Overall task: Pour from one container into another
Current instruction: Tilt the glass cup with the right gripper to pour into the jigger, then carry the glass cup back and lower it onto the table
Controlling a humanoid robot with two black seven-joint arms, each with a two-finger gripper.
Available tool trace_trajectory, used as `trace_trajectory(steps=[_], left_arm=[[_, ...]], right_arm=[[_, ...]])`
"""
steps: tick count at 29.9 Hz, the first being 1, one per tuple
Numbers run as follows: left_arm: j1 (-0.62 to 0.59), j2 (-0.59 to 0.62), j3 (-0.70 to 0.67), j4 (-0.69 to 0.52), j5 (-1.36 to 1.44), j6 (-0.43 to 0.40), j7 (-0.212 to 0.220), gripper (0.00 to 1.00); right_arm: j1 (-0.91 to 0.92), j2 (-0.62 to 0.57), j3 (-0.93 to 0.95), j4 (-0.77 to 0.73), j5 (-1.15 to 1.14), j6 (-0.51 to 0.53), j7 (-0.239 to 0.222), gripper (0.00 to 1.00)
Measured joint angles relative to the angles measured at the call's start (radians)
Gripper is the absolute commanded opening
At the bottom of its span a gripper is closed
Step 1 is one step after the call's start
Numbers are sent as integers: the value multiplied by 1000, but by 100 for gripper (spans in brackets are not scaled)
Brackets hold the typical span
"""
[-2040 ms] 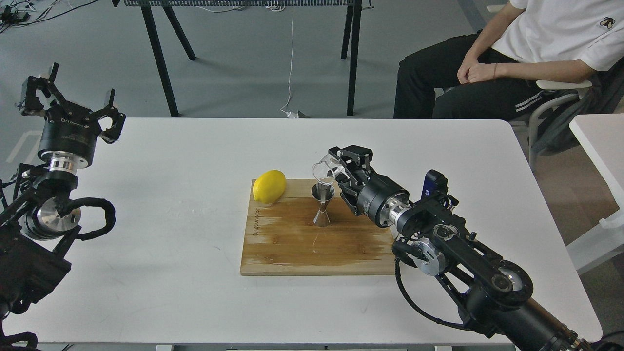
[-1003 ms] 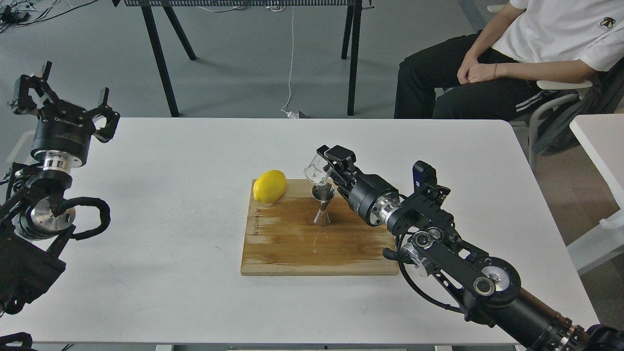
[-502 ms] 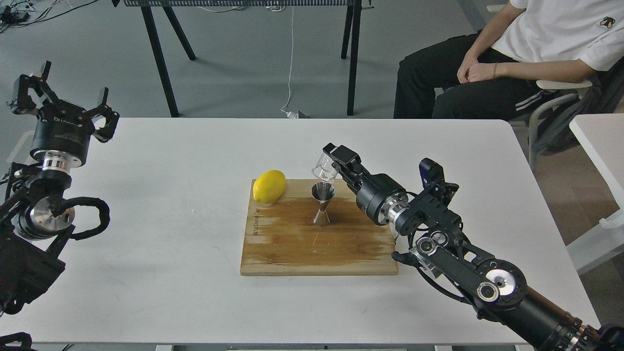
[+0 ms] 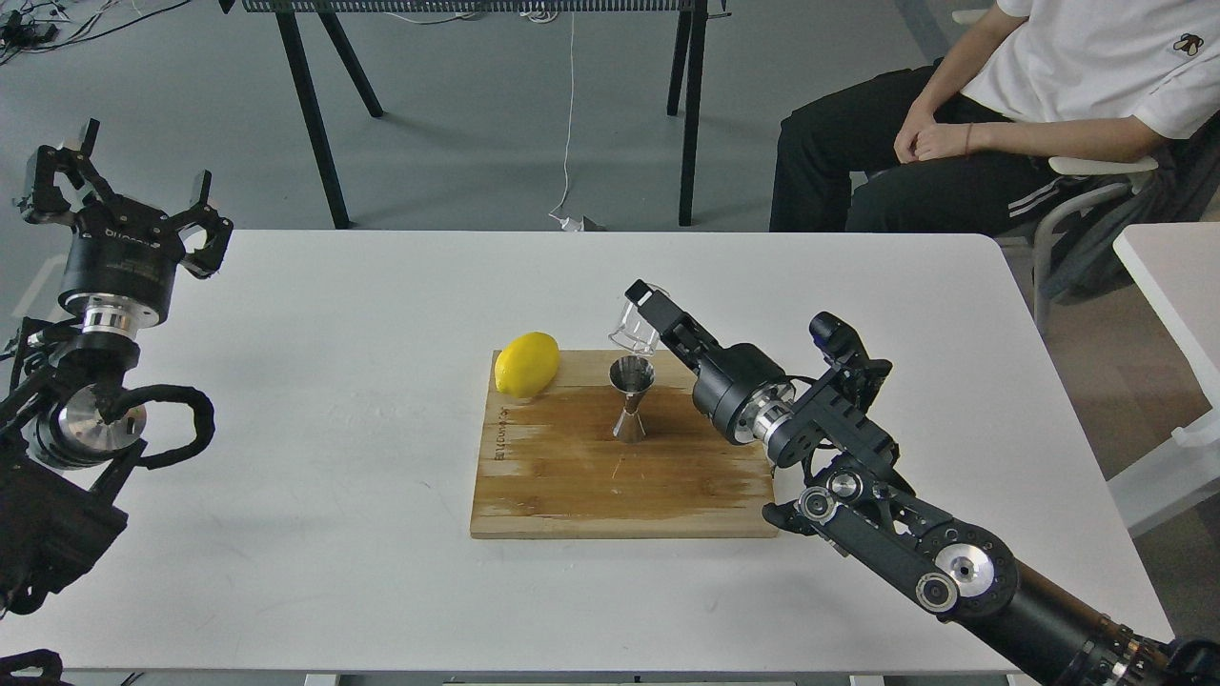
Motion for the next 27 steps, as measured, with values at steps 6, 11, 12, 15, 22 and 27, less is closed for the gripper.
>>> trace_trajectory(steps=[6,11,12,15,22,27], left_arm=[[0,0,0,0,0,0,0,100],[1,1,0,0,0,-1,0,100],[1,1,0,0,0,-1,0,100],[1,1,0,0,0,-1,0,100],[1,3,-2,-1,-1,0,0,100],[2,-6,0,-2,-3,1,0,100]], right_arm=[[0,-1,-11,0,-13,-7,18,28],[1,-1,-11,3,-48,-13,36,28],[1,0,-5,6,-40,-13,34,28],[-4,1,23,19,83,-12,12,28],[-16,-74,106,86,541,-12,-19,28],[-53,-140,218,96,880,-7,-44,29]])
